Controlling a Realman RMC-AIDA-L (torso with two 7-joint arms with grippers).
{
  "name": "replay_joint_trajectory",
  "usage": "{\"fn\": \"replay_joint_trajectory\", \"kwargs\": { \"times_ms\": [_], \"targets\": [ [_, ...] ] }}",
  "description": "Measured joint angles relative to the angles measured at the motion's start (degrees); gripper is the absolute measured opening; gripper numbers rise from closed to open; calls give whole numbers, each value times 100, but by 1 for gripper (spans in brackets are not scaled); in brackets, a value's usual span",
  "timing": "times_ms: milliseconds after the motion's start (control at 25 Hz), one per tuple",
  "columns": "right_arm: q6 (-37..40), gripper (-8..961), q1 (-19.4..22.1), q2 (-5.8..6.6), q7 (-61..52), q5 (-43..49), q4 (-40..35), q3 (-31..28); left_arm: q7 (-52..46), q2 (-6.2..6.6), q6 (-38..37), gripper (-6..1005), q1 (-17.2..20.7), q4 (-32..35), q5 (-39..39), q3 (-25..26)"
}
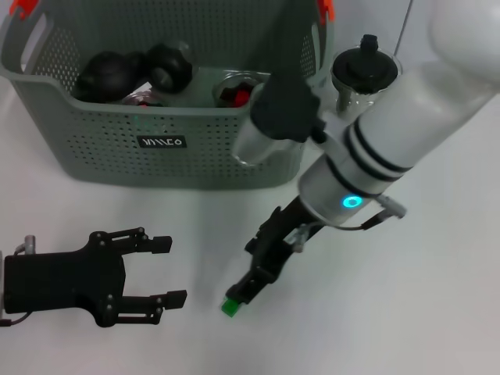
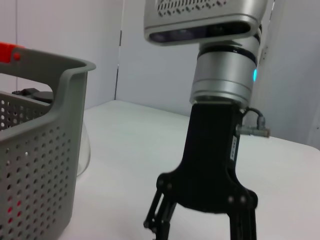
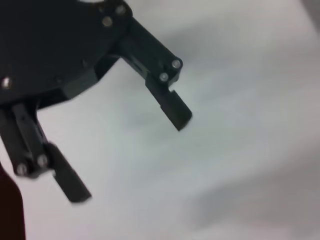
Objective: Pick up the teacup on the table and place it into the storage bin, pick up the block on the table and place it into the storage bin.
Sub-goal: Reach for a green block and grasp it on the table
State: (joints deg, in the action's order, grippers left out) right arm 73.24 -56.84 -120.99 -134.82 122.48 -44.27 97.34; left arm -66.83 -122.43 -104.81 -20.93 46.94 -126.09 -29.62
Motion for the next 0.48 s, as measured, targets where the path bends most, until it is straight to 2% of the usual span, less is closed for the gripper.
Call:
{"fn": "replay_joint_trajectory", "kwargs": {
  "times_ms": [240, 480],
  "targets": [
    [-424, 898, -84, -3, -907, -247, 21, 641, 12, 0, 21, 828, -2, 0, 0, 0],
    [-894, 898, -100, -50, -1212, -252, -17, 1283, 27, 0, 22, 828, -6, -10, 14, 0]
  ]
}}
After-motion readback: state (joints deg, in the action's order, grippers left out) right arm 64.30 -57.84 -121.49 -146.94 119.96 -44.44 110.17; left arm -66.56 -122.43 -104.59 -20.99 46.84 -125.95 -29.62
